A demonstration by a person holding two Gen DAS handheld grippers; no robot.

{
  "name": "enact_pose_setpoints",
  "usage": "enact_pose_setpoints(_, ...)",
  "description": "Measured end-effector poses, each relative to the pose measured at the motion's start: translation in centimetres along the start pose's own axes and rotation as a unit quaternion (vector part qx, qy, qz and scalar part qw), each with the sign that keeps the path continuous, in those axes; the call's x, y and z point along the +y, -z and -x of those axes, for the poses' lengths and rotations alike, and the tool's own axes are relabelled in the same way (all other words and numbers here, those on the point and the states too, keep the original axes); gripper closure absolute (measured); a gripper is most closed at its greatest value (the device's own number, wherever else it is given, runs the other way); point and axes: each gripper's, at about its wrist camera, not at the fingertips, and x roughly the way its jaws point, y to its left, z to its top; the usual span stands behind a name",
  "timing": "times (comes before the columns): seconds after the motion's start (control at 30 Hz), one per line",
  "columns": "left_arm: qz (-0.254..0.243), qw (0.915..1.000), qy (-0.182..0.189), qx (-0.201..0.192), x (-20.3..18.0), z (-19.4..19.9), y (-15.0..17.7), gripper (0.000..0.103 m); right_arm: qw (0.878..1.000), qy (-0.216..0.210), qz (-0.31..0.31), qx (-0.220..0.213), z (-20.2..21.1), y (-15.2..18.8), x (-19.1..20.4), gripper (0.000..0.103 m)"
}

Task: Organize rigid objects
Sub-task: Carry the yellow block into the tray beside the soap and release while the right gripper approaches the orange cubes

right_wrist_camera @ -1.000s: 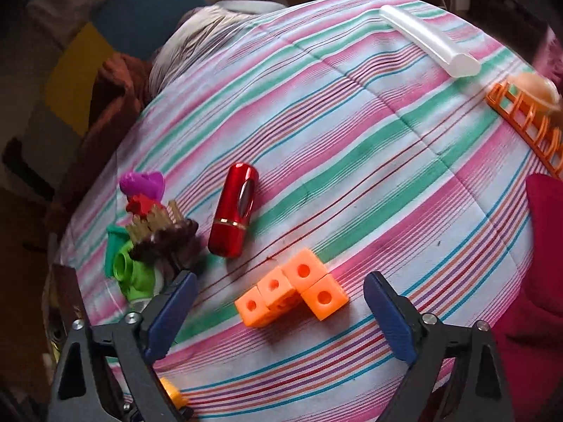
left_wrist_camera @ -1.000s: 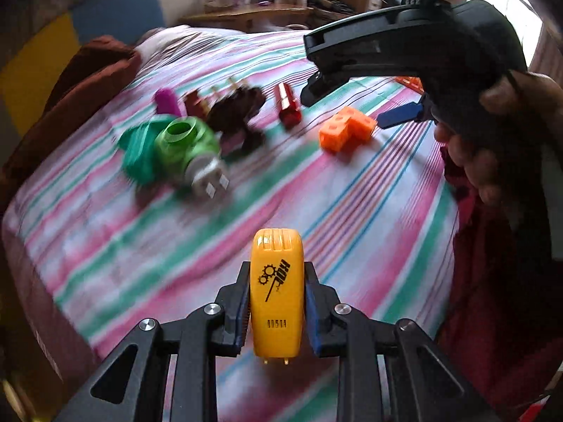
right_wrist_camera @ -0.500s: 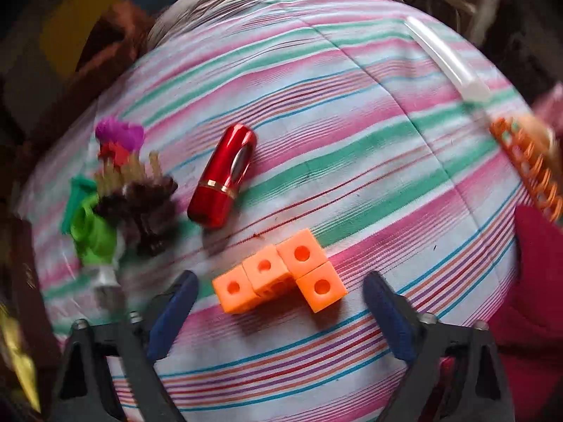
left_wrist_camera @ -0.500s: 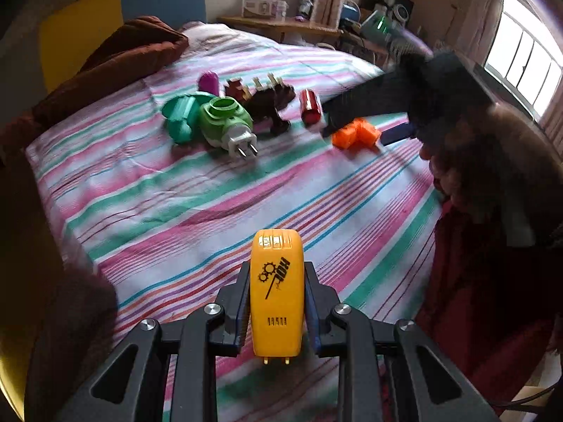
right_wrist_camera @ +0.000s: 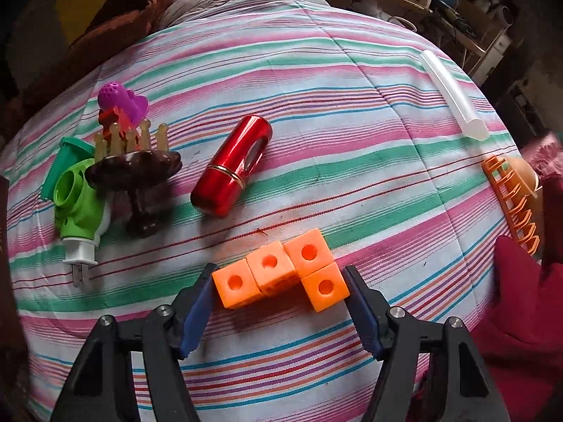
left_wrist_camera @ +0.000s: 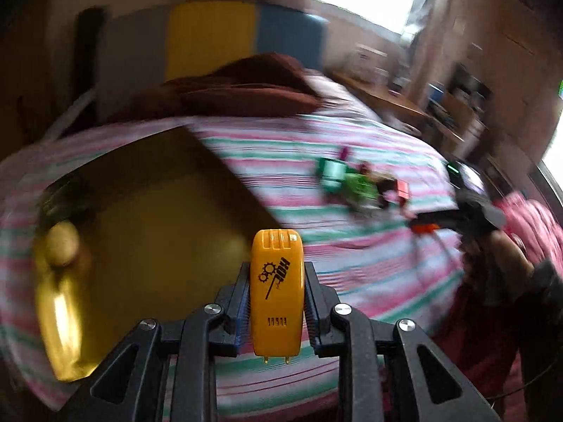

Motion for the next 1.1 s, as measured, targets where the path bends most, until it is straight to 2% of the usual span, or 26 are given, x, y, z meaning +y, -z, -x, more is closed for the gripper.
enact_pose_setpoints(0.17, 0.073, 0.9952, -0.066, 0.001, 7.3, 0.5, 0.2, 0.077, 1.000, 0.001, 0.006, -0.003, 0.2, 0.3, 0.1, 0.033)
enact_pose_setpoints(0.23, 0.098, 0.9921, -0.079, 0.005, 9.4, 0.2, 0.2, 0.077, 1.000, 0.001, 0.010, -0.004, 0.3, 0.5, 0.1, 0.033)
enact_pose_setpoints(0.33, 0.118, 0.9859, -0.116, 0.024, 12.2, -0.9, 0.1, 0.077, 1.000, 0.001, 0.012, -0.005, 0.5, 0.7, 0.1, 0.033)
enact_pose_setpoints(0.47, 0.139, 0.9802, -0.135, 0.042, 14.3, -2.4, 0.3, 0.077, 1.000, 0.000, 0.012, -0.005, 0.6, 0.8, 0.1, 0.033)
enact_pose_setpoints(0.63, 0.130, 0.9751, -0.172, 0.052, 15.7, -4.0, 0.0, 0.077, 1.000, -0.001, 0.016, -0.005, 0.9, 1.0, 0.2, 0.033)
enact_pose_setpoints(0.77, 0.118, 0.9679, -0.215, 0.056, 16.3, -5.0, -0.2, 0.076, 1.000, -0.001, 0.018, -0.005, 1.1, 1.2, 0.1, 0.033)
enact_pose_setpoints(0.9, 0.103, 0.9649, -0.234, 0.058, 16.3, -5.3, 0.0, 0.073, 1.000, 0.000, 0.020, -0.006, 1.3, 1.4, 0.1, 0.033)
enact_pose_setpoints(1.1, 0.087, 0.9671, -0.238, 0.018, 14.8, -2.8, 0.3, 0.071, 1.000, 0.003, 0.025, -0.008, 1.7, 1.6, 0.1, 0.033)
